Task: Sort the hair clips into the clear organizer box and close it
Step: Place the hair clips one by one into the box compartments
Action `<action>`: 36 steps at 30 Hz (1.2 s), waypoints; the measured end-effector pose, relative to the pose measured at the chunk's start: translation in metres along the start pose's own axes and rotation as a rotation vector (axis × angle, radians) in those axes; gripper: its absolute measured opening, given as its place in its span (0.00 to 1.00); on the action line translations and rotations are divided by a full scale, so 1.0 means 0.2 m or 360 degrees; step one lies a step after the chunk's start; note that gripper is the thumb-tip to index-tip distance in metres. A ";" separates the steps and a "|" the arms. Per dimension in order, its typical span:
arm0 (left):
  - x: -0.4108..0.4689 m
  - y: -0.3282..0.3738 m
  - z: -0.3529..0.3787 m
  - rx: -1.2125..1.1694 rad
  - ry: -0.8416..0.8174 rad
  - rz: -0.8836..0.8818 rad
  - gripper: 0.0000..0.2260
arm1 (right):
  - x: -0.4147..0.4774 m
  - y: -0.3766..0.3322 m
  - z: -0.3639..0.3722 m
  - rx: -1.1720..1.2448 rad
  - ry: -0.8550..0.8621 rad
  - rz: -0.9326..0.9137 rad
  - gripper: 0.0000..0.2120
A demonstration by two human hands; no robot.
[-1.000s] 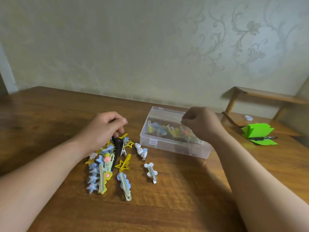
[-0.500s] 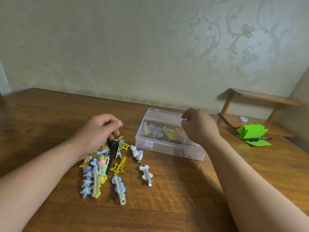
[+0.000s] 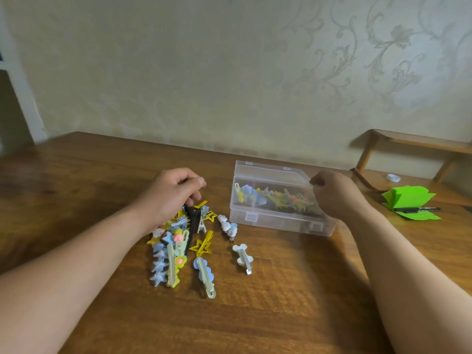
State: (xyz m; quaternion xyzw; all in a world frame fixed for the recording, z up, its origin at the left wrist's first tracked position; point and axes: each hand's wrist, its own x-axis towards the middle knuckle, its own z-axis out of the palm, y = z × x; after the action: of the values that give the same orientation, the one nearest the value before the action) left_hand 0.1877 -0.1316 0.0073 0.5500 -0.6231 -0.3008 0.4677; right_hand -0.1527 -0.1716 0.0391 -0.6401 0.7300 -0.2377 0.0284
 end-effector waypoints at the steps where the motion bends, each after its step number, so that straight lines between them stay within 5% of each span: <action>1: 0.00 0.00 0.00 0.0007 0.0000 0.0002 0.08 | 0.00 0.00 0.00 0.0006 0.0001 -0.0003 0.19; 8: 0.00 0.01 -0.01 0.0011 0.0021 -0.0002 0.09 | -0.07 -0.15 -0.13 0.0049 0.0366 -0.0293 0.14; 16: 0.04 0.00 -0.07 -0.0457 0.0242 -0.0213 0.12 | -0.35 -0.50 -0.03 0.0073 0.0021 -0.1118 0.04; 24: 0.05 -0.01 -0.09 -0.0578 0.0287 -0.0250 0.13 | -0.45 -0.56 0.07 -0.0331 -0.0068 -0.1355 0.11; 27: 0.03 -0.01 -0.08 -0.0517 0.0249 -0.0198 0.12 | -0.49 -0.58 0.09 -0.0616 -0.0144 -0.1331 0.23; 36: 0.02 0.00 -0.05 -0.0519 0.0182 -0.0168 0.10 | -0.53 -0.61 0.08 -0.0729 -0.0241 -0.1181 0.27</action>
State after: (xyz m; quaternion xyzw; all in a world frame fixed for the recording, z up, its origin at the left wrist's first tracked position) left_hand 0.1973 -0.1344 0.0113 0.5152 -0.5087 -0.3902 0.5689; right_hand -0.0157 -0.0849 0.0431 -0.8644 0.4803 -0.0165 -0.1480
